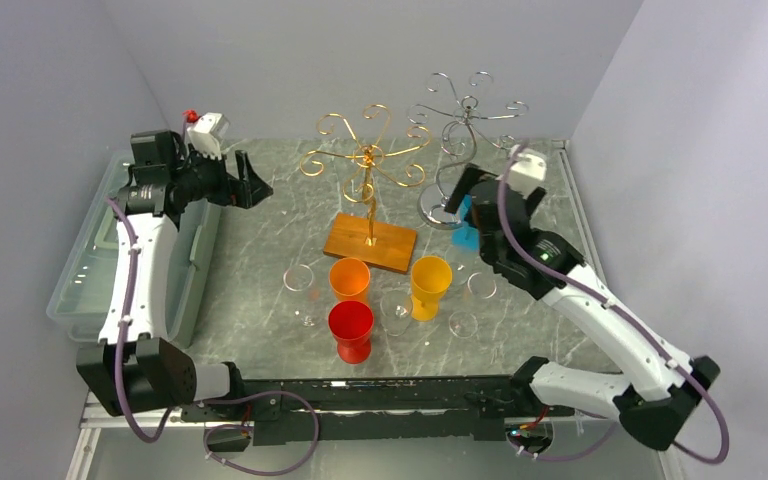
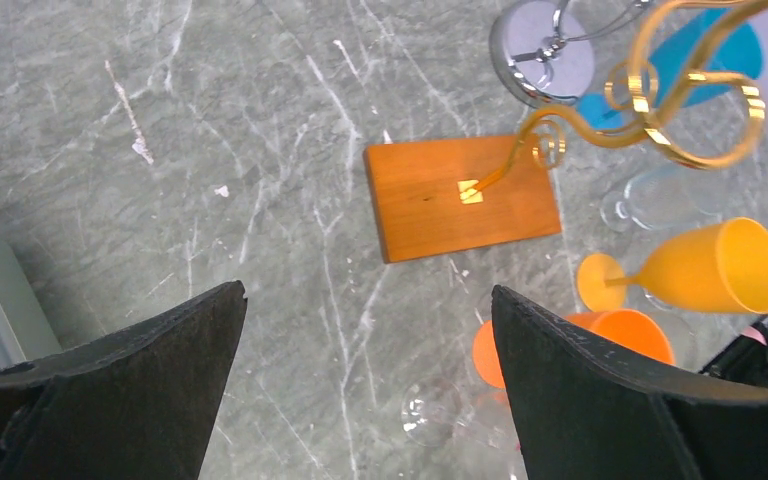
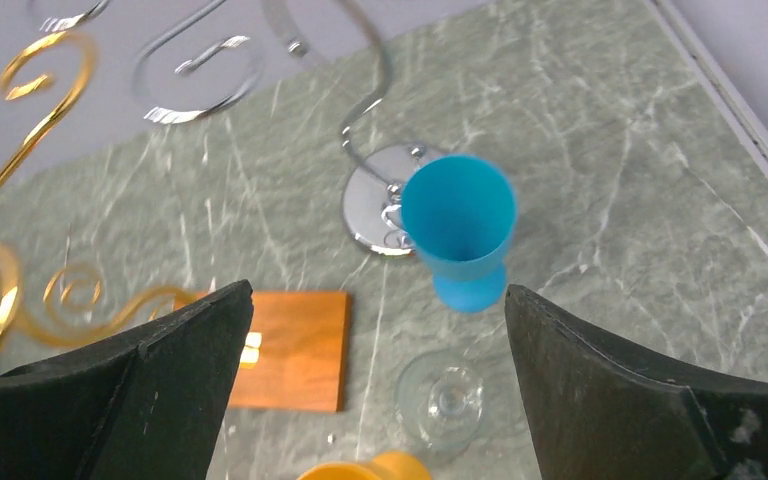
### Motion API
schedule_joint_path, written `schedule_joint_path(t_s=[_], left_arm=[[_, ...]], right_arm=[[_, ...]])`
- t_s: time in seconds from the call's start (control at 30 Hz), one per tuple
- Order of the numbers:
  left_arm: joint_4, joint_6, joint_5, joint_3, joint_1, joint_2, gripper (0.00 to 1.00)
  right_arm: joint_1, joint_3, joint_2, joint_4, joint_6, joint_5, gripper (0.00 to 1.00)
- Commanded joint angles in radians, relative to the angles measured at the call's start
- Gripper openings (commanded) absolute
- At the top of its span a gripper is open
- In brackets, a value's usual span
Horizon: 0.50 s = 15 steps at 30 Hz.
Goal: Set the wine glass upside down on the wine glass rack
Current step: Move the wine rack to the center of the board.
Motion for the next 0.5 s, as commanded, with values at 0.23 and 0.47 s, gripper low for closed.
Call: schedule_joint_path(t_s=[0.23,0.47], left_arm=[[-0.116,-0.083,0.043,0.204,-0.095,-0.008,0.99],[-0.113,-0.015,-0.055,0.276,-0.234,0.044,0.99]], right_arm=[[0.231,0.345,0.226,-0.199,-0.068,0.002,0.94],[0.234,0.579,0.318,-0.257,-0.157,-0.086,0.93]])
